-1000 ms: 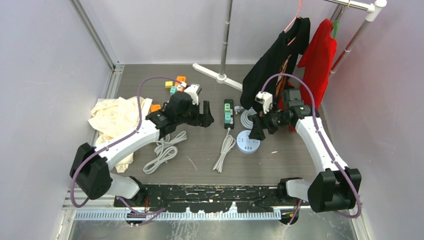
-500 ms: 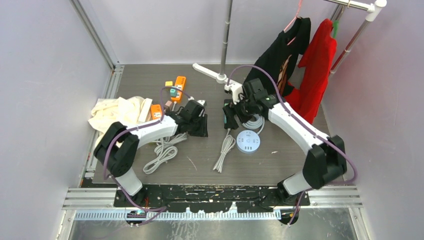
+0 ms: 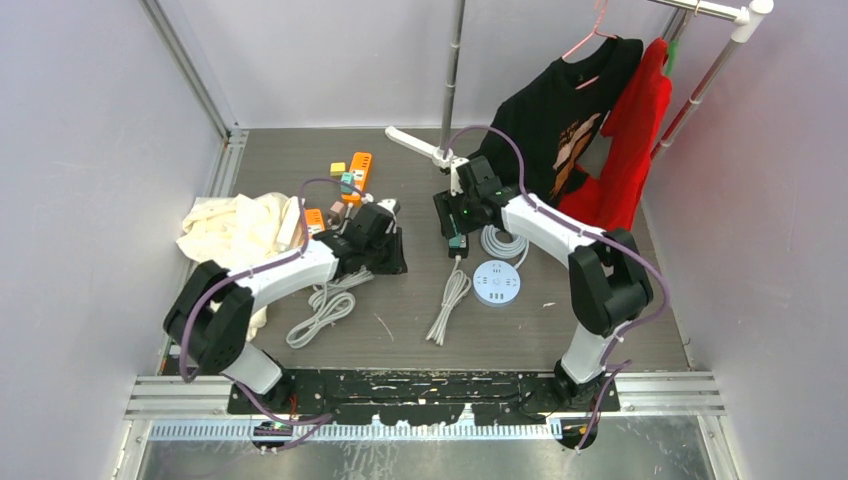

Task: Pull the plug off the socket
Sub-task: Move the socket to the center of the board.

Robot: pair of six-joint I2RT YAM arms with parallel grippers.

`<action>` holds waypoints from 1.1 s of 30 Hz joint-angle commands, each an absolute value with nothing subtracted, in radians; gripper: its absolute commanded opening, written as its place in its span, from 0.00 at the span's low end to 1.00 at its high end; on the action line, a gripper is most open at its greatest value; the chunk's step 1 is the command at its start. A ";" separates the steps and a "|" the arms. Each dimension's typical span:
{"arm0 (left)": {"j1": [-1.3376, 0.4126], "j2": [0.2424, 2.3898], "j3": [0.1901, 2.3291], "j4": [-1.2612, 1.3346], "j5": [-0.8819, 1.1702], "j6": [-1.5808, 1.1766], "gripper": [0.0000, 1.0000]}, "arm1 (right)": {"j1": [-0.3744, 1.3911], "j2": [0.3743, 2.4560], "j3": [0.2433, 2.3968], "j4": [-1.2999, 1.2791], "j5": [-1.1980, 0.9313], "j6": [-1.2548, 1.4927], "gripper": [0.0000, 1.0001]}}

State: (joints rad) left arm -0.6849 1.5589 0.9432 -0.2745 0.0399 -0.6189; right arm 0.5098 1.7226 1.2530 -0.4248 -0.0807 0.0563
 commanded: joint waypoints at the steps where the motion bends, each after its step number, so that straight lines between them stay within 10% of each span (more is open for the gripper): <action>1: -0.680 1.441 0.921 -0.215 -0.029 -0.602 0.25 | 0.521 1.800 1.340 -0.366 0.014 0.104 0.67; 8: -0.680 1.288 0.820 -0.181 -0.081 -0.590 0.25 | 0.545 1.812 1.333 -0.401 0.021 0.064 0.48; 12: -0.680 1.185 0.748 -0.109 -0.098 -0.579 0.26 | 0.559 1.794 1.296 -0.402 0.028 0.049 0.20; 18: -0.680 1.096 0.701 -0.036 -0.099 -0.525 0.33 | 0.598 1.725 1.250 -0.419 -0.130 -0.061 0.11; 28: -0.680 1.009 0.461 0.382 0.119 -0.318 0.47 | 0.677 1.646 1.147 -0.595 -0.426 -0.486 0.27; 33: -0.680 0.947 0.347 0.533 0.231 -0.212 0.48 | 0.687 1.607 1.090 -0.611 -0.408 -0.549 0.56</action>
